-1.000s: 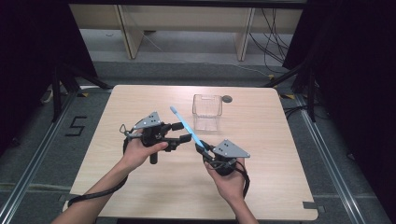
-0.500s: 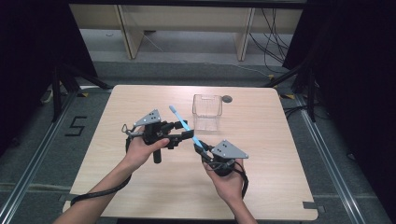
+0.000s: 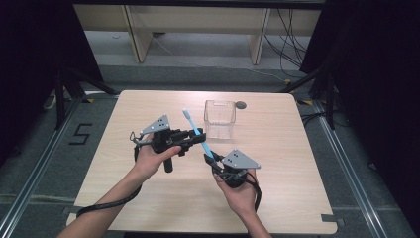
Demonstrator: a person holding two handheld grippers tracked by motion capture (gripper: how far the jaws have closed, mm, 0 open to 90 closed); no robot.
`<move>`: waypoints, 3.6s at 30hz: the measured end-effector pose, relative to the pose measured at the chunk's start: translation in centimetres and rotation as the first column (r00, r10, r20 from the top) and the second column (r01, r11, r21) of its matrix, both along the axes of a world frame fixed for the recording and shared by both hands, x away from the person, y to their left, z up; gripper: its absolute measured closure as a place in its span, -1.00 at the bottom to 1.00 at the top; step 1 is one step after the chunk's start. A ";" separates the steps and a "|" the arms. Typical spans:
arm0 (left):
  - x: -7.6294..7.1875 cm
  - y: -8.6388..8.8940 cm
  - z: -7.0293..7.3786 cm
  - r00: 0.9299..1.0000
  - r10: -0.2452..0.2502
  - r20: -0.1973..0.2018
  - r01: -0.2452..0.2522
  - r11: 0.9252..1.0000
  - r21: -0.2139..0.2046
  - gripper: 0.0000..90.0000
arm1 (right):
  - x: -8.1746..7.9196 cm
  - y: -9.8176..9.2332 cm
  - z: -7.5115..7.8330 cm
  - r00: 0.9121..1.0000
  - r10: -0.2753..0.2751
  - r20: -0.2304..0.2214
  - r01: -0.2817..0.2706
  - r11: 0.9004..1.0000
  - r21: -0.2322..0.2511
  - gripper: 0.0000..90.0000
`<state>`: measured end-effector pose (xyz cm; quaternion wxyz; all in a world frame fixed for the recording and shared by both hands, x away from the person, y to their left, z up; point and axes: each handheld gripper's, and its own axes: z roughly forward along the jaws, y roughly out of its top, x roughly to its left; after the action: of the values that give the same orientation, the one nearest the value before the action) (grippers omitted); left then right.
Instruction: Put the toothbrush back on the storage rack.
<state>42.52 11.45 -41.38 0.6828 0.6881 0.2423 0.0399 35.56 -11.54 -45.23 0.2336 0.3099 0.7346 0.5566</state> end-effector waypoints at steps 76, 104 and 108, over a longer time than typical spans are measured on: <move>-2.3 -3.6 0.8 0.962 0.108 0.251 -0.170 0.955 0.244 0.85 | 0.2 0.5 6.5 0.990 -0.109 0.085 0.093 0.980 0.176 0.55; -2.8 -4.3 0.7 0.954 0.115 0.277 -0.185 0.953 0.240 0.80 | 0.5 0.5 6.5 0.986 -0.129 0.111 0.109 0.980 0.168 0.88; -2.7 -4.0 0.4 0.952 0.113 0.285 -0.190 0.947 0.259 0.54 | 0.5 0.4 6.6 0.988 -0.120 0.095 0.102 0.978 0.180 0.88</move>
<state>39.78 7.45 -40.96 0.5985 0.7462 0.1925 0.2189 36.08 -11.16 -38.68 0.2749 0.3398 0.6512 0.6203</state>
